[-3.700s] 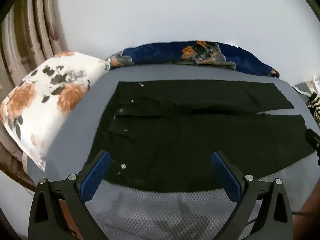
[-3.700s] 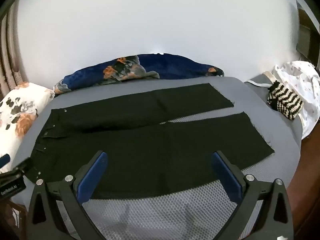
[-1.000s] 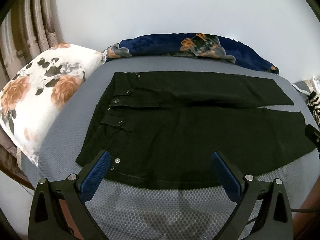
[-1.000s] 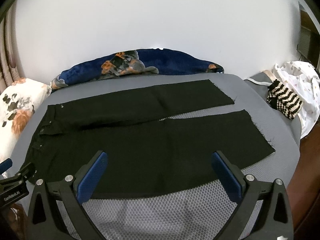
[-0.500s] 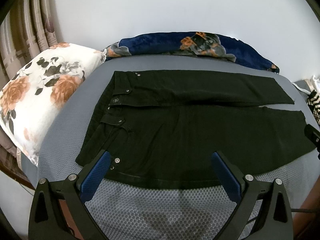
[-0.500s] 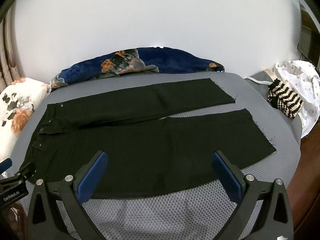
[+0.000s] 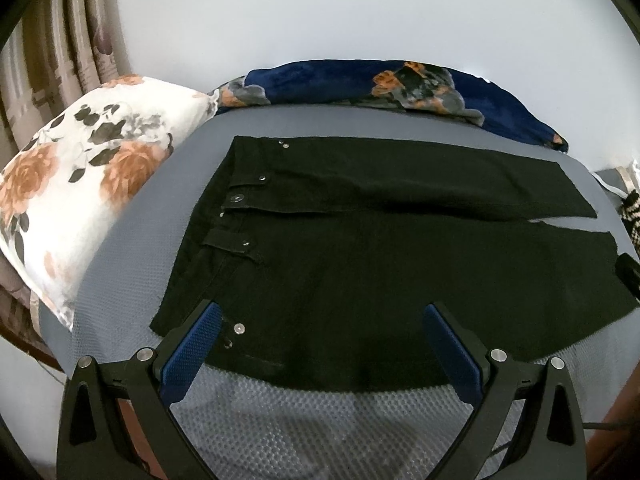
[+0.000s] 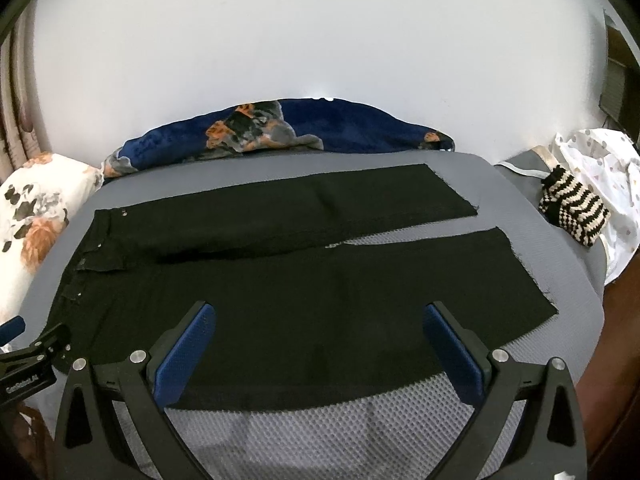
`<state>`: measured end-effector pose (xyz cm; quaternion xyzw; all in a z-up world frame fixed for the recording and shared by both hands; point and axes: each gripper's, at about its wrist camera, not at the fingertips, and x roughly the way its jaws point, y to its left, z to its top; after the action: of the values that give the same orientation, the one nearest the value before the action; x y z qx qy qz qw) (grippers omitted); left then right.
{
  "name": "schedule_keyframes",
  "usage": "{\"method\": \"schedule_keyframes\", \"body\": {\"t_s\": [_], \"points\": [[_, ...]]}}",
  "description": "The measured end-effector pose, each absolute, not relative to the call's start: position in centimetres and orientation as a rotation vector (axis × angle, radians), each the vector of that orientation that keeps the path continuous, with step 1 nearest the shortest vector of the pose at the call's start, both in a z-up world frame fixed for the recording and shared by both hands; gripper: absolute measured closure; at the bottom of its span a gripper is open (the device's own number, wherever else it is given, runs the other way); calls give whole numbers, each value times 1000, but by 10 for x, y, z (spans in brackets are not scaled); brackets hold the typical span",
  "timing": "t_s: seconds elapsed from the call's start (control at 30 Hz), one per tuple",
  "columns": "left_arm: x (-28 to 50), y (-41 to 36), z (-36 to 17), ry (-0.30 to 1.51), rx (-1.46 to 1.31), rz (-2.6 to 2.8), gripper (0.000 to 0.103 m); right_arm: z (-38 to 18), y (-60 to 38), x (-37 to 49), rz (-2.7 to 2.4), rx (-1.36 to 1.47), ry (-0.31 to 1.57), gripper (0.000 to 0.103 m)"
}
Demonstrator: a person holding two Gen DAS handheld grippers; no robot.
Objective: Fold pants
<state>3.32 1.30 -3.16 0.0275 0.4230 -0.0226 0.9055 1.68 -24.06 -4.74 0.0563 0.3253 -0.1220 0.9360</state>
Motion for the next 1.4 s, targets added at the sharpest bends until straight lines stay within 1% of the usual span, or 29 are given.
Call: {"method": "schedule_keyframes", "body": {"t_s": [0.27, 0.6, 0.73, 0.77, 0.8, 0.87, 0.9, 0.97, 1.17, 1.27, 1.33, 1.4], "points": [[75, 34, -35, 876, 52, 3, 3, -45, -239, 51, -193, 121, 684, 0], [170, 102, -28, 852, 5, 51, 3, -44, -238, 125, -122, 139, 719, 0], [215, 133, -37, 875, -50, 32, 3, -50, -233, 171, -86, 85, 789, 0], [225, 139, -40, 884, -67, 21, 6, -52, -232, 182, -76, 78, 800, 0], [234, 144, -44, 892, -85, 1, 13, -52, -231, 189, -74, 73, 803, 0], [255, 153, -52, 917, -114, -27, 20, -53, -228, 209, -15, 88, 807, 0], [267, 158, -57, 928, -130, -46, 27, -53, -227, 214, -5, 99, 808, 0], [283, 162, -65, 943, -144, -81, 35, -54, -226, 229, 25, 114, 814, 0], [330, 177, -98, 1018, -244, -219, 50, -63, -213, 275, 82, 78, 849, 0], [347, 184, -112, 1053, -311, -288, 56, -72, -210, 294, 114, 113, 883, 0], [357, 187, -119, 1064, -350, -322, 58, -77, -207, 304, 136, 138, 902, 0], [367, 189, -123, 1079, -380, -346, 63, -82, -202, 314, 148, 153, 913, 0]]}}
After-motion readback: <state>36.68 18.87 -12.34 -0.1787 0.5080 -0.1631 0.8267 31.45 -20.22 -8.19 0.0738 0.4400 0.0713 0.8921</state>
